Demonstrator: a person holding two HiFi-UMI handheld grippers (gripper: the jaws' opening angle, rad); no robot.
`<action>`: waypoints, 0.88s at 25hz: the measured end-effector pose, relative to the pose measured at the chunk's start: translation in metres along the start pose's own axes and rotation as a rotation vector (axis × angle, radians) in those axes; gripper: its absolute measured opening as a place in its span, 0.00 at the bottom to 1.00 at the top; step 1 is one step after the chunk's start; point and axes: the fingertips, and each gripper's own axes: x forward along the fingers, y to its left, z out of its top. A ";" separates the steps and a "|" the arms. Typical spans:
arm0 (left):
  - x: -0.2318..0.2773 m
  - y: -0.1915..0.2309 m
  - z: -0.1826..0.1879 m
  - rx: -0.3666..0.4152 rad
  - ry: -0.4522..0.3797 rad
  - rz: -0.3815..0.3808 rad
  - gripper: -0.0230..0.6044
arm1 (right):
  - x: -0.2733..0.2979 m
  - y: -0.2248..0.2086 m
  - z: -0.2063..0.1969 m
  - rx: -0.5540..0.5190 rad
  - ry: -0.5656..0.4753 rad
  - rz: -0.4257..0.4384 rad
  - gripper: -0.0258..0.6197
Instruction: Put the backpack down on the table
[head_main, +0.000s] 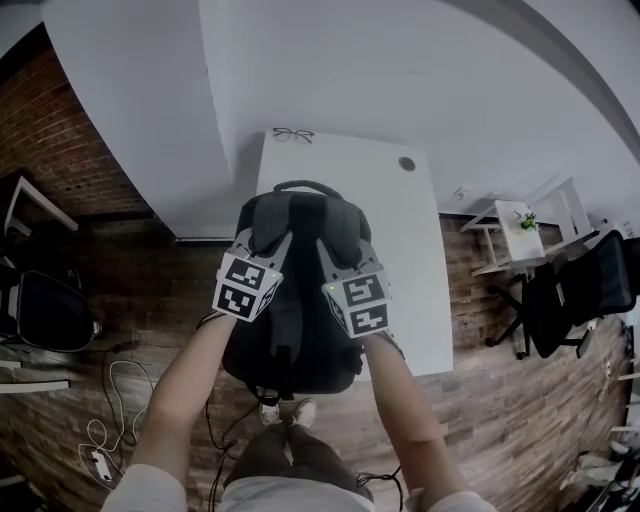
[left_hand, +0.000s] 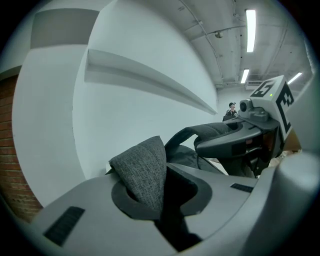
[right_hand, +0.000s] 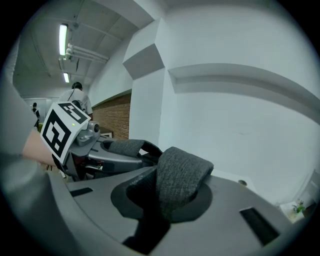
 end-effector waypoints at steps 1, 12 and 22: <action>0.004 0.002 -0.002 -0.005 0.008 -0.003 0.12 | 0.004 -0.002 -0.004 -0.005 0.013 0.003 0.12; 0.049 0.017 -0.037 -0.018 0.084 -0.024 0.14 | 0.040 -0.018 -0.047 -0.044 0.092 0.001 0.13; 0.076 0.033 -0.057 -0.089 0.140 -0.029 0.20 | 0.067 -0.033 -0.084 -0.008 0.172 -0.007 0.24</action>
